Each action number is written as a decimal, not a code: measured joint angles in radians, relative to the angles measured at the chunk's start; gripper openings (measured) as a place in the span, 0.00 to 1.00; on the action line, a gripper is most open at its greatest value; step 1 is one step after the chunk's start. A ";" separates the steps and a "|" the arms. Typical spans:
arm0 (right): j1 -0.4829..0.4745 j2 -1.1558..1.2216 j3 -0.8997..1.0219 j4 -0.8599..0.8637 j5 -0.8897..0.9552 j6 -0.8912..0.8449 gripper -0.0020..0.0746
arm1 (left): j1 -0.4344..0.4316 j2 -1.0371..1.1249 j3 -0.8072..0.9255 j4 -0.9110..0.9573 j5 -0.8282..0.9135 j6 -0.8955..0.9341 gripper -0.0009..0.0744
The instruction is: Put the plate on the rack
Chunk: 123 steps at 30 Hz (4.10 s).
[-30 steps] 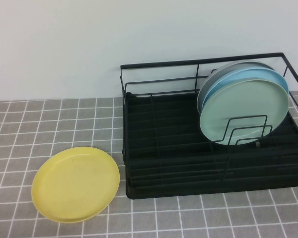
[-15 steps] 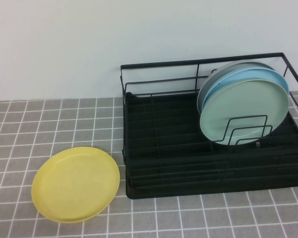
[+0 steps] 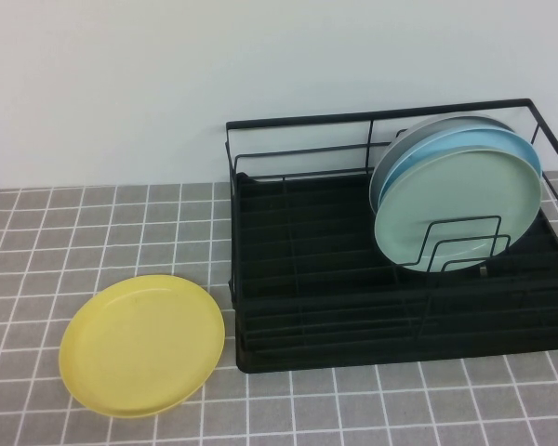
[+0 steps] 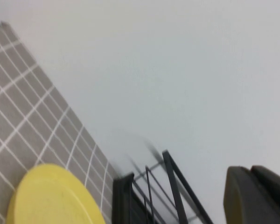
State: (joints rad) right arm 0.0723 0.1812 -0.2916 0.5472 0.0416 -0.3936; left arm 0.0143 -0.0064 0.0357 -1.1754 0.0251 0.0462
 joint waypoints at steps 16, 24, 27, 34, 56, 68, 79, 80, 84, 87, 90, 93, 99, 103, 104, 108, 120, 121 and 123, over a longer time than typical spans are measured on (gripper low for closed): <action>0.025 0.473 -0.102 0.204 0.266 -0.142 0.03 | -0.002 0.000 -0.047 0.000 0.153 0.178 0.01; 0.026 0.661 -0.265 0.205 0.492 -0.258 0.03 | -0.002 0.033 -0.181 0.056 0.202 0.388 0.01; 0.026 0.718 -0.308 0.248 0.522 -0.269 0.03 | -0.002 0.118 -0.223 0.130 0.247 0.386 0.01; 0.026 0.800 -0.333 0.346 0.539 -0.366 0.02 | -0.002 0.425 -0.359 0.284 0.328 0.386 0.01; 0.026 0.809 -0.334 0.349 0.699 -0.391 0.02 | 0.137 1.358 -0.781 0.336 0.532 0.631 0.01; 0.026 0.809 -0.334 0.340 0.728 -0.403 0.02 | 0.317 1.599 -0.898 0.158 0.716 0.774 0.13; 0.026 0.809 -0.334 0.340 0.742 -0.399 0.02 | 0.317 1.810 -0.926 0.105 0.736 0.825 0.37; 0.026 0.809 -0.334 0.340 0.744 -0.399 0.02 | 0.317 1.828 -0.931 0.096 0.740 0.833 0.36; 0.026 0.809 -0.334 0.340 0.753 -0.399 0.02 | 0.317 1.913 -0.960 0.027 0.774 0.914 0.28; 0.026 0.809 -0.334 0.340 0.768 -0.402 0.02 | 0.317 1.953 -0.975 0.028 0.781 0.924 0.14; 0.026 0.809 -0.334 0.340 0.779 -0.402 0.02 | 0.317 1.962 -0.977 0.049 0.779 0.939 0.01; 0.026 0.809 -0.334 0.340 0.784 -0.402 0.02 | 0.317 1.962 -0.977 0.056 0.779 0.937 0.01; 0.026 0.809 -0.334 0.342 0.797 -0.400 0.02 | 0.317 1.941 -0.977 0.051 0.809 0.923 0.01; 0.026 0.809 -0.334 0.342 0.816 -0.400 0.02 | 0.317 1.877 -0.977 0.051 0.816 0.911 0.01; 0.026 0.809 -0.334 0.342 0.819 -0.400 0.02 | 0.317 1.854 -0.977 0.051 0.816 0.909 0.01; 0.026 0.809 -0.334 0.342 0.822 -0.404 0.02 | 0.317 1.749 -0.977 0.053 0.824 0.900 0.01; 0.026 0.809 -0.334 0.467 0.840 -0.397 0.02 | 0.206 1.334 -0.977 0.115 0.905 0.820 0.01; 0.026 0.809 -0.334 0.486 0.850 -0.397 0.02 | 0.172 1.302 -0.977 0.126 0.905 0.802 0.01; 0.026 0.809 -0.334 0.533 0.857 -0.397 0.02 | 0.106 1.252 -0.977 0.152 0.901 0.762 0.01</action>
State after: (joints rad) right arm 0.0978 0.9905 -0.6259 1.0801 0.8987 -0.7906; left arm 0.1203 1.2452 -0.9409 -1.0238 0.9258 0.8086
